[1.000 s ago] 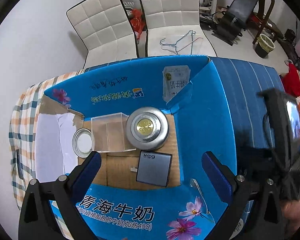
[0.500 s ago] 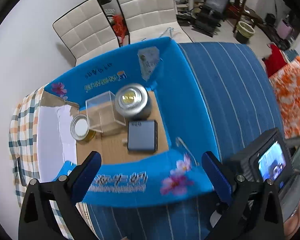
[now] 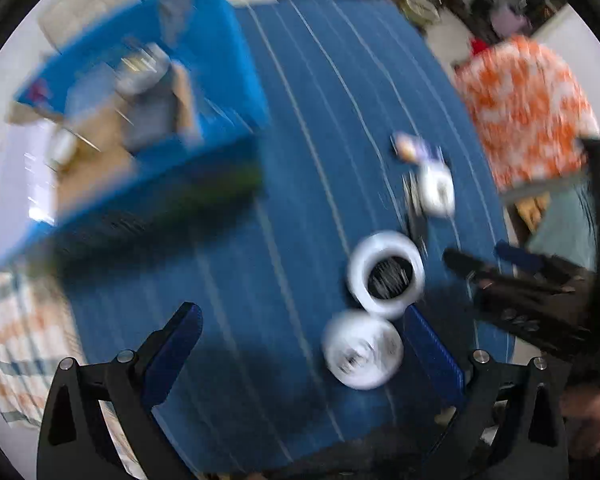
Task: Organize rigid objects
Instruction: 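Grasp the white Purifying Cream jar with the left tool while the right tool holds the black-lidded jar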
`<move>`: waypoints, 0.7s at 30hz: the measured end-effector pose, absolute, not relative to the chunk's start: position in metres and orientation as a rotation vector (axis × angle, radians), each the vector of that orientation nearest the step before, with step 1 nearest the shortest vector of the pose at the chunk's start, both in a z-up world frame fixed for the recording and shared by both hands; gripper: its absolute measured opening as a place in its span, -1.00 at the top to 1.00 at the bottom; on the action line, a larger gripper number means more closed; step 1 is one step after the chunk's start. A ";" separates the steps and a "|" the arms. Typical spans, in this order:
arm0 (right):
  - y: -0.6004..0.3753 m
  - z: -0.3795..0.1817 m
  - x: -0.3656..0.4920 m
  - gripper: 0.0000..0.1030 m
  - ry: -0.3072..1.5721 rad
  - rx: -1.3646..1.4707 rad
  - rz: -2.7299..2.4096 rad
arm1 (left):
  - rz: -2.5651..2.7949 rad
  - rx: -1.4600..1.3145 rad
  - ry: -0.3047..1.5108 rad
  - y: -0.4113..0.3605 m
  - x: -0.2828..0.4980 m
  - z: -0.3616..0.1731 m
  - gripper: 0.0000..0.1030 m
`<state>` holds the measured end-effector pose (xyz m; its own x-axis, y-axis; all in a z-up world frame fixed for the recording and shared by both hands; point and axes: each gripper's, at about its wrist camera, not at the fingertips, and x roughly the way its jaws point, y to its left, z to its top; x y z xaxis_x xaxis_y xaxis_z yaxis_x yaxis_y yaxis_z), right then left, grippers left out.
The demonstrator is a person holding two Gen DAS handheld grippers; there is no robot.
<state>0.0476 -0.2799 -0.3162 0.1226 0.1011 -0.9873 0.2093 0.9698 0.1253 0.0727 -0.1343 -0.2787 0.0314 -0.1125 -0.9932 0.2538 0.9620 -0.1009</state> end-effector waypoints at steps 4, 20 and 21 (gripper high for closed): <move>-0.303 -0.334 0.010 -0.53 1.407 0.312 -0.161 | -0.322 0.085 1.652 -0.152 0.058 -0.323 -1.00; -0.331 -0.374 0.023 -0.53 1.477 0.370 -0.127 | -0.362 0.140 1.775 -0.196 0.039 -0.381 -0.34; -0.326 -0.373 0.025 -0.53 1.477 0.367 -0.112 | -0.346 0.133 1.772 -0.192 0.041 -0.380 -0.34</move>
<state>0.0252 -0.3259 -0.3730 0.0996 0.1494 -0.9838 0.2954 0.9397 0.1726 0.0414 -0.1921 -0.3801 -0.2301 -0.0967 -0.9683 0.2743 0.9483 -0.1599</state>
